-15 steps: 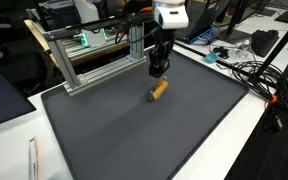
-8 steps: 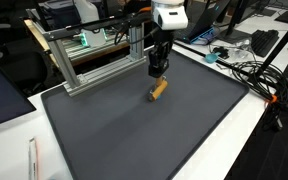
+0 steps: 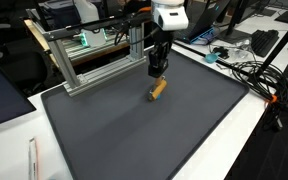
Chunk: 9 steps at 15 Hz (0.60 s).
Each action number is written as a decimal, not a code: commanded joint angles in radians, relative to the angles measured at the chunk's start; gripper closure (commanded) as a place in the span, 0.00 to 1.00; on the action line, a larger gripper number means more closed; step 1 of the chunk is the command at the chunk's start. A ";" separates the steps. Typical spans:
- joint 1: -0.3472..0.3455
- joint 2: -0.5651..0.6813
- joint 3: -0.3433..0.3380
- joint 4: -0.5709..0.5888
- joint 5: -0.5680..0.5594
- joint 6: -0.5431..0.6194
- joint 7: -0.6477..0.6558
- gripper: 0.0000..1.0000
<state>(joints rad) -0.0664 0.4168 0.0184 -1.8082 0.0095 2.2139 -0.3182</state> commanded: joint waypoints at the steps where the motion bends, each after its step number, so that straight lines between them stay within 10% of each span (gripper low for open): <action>1: -0.018 0.064 0.016 -0.005 0.023 -0.070 -0.041 0.78; 9: -0.015 0.075 0.012 0.016 0.012 -0.106 -0.043 0.78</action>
<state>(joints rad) -0.0673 0.4311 0.0184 -1.7811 0.0095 2.1753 -0.3370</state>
